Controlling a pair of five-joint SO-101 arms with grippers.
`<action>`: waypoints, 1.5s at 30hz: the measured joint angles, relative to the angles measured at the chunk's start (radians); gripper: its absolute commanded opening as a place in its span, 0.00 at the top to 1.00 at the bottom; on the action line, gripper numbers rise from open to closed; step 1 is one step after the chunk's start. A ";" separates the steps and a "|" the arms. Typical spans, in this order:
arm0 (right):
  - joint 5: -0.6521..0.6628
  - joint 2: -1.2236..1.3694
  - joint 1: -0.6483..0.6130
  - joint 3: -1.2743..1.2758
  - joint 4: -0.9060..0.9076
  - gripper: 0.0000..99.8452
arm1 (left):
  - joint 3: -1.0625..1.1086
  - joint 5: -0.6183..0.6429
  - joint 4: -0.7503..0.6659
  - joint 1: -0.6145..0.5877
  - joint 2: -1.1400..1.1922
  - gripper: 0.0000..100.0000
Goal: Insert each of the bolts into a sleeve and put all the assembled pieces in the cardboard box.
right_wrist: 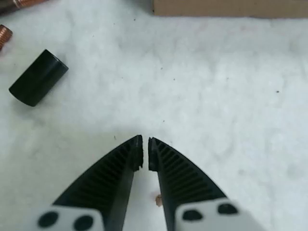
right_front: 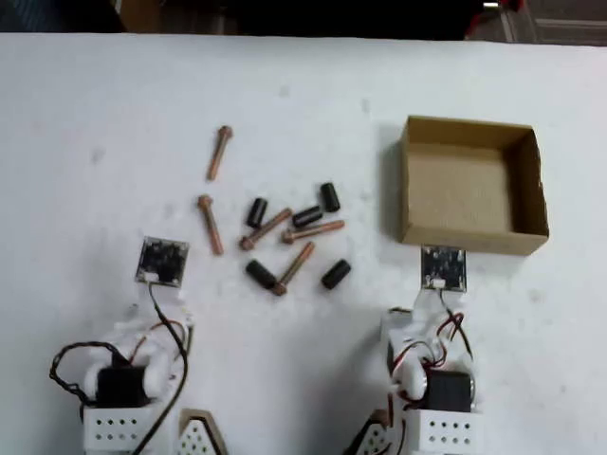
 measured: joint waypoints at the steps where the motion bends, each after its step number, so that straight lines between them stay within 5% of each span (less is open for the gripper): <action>1: 0.000 0.000 0.000 0.000 0.000 0.98 | 0.000 0.000 0.000 0.000 0.000 0.98; 34: 0.008 0.000 -0.006 0.000 -0.117 0.98 | 0.000 0.000 0.000 0.000 0.000 0.98; 45: 0.506 0.000 -0.006 0.000 -0.196 0.98 | 0.000 0.000 0.000 0.000 0.000 0.98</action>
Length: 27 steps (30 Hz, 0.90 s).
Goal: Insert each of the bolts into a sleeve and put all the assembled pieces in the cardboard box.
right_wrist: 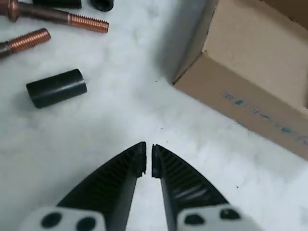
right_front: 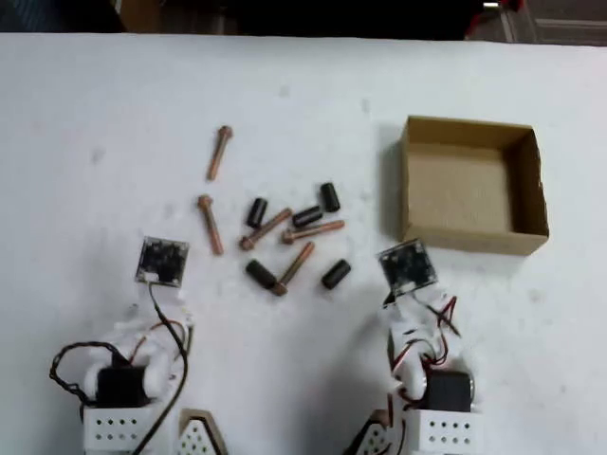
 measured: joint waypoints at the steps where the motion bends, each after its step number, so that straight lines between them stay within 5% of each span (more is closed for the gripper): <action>1: 0.020 0.000 0.000 0.000 -0.002 0.98 | 0.000 0.000 0.000 0.000 0.000 0.98; 6: 0.049 0.000 0.000 0.000 -0.002 0.97 | 0.000 0.000 0.000 0.000 -0.002 0.98; 13: 0.051 0.000 0.000 -0.032 0.006 0.77 | 0.000 0.000 0.000 0.000 -0.002 0.98; 27: 0.051 0.000 0.000 -0.215 0.100 0.77 | 0.000 0.000 0.000 0.000 -0.002 0.98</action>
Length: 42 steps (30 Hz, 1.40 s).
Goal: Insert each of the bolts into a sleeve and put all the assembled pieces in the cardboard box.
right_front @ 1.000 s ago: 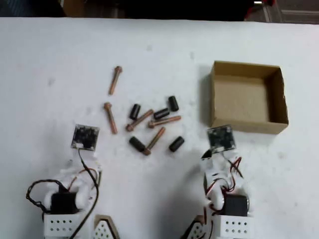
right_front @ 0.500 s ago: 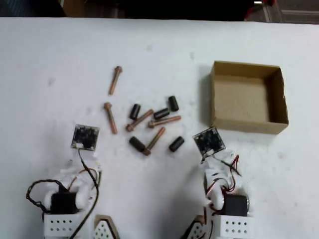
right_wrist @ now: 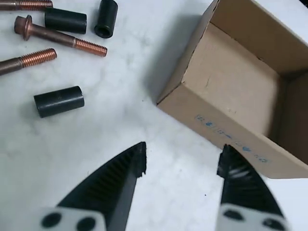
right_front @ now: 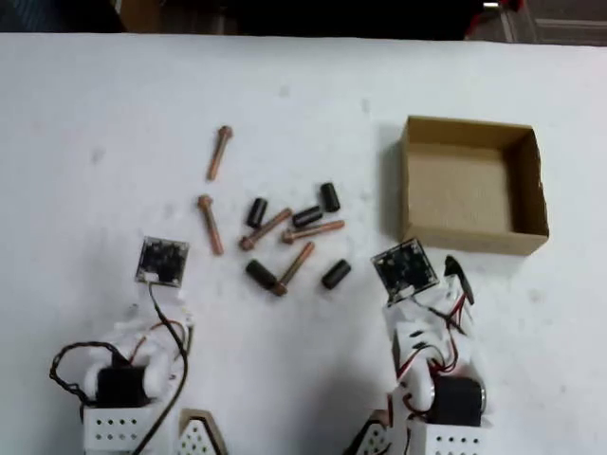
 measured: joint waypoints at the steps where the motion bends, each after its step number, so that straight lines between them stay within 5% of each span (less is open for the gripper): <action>1: 0.000 0.000 0.000 -0.005 0.000 0.77 | 0.000 0.000 0.000 0.000 0.000 0.98; 21: 0.000 0.023 0.000 -0.224 0.106 0.77 | 0.000 0.000 0.000 0.000 0.000 0.98; 32: 0.000 0.486 -0.008 -0.336 0.052 0.77 | 0.000 0.000 0.000 0.000 0.000 0.98; 42: -0.075 0.852 -0.236 -0.442 0.041 0.77 | 0.000 0.000 0.000 0.000 0.000 0.98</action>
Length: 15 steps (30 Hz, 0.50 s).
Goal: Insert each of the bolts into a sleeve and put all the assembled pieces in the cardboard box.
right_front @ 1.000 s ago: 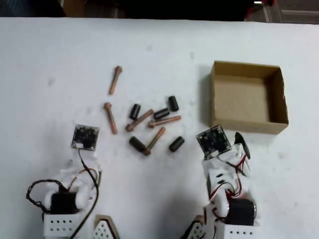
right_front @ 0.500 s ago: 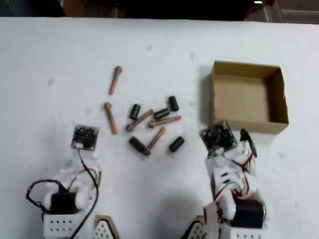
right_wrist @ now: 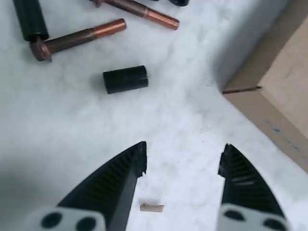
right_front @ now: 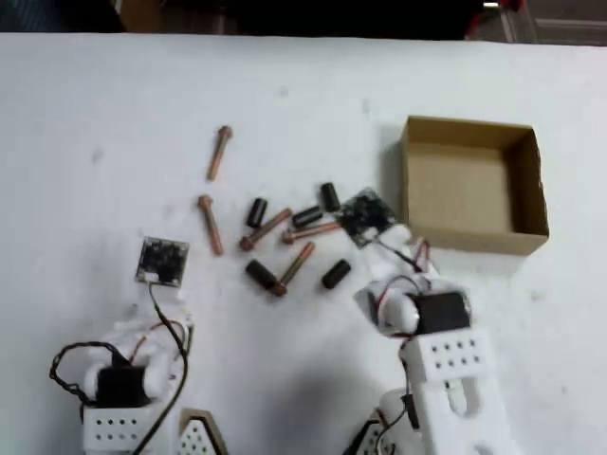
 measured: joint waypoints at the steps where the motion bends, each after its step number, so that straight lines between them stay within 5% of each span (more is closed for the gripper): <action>1: -0.005 0.032 -0.023 -0.014 0.000 0.77 | 0.000 0.000 0.000 0.000 0.000 0.98; 8: -0.011 0.269 -0.094 -0.110 -0.038 0.76 | 0.000 0.000 0.000 0.000 0.000 0.98; 15: -0.005 0.508 -0.101 -0.190 -0.123 0.62 | 0.000 0.000 0.000 0.000 0.000 0.98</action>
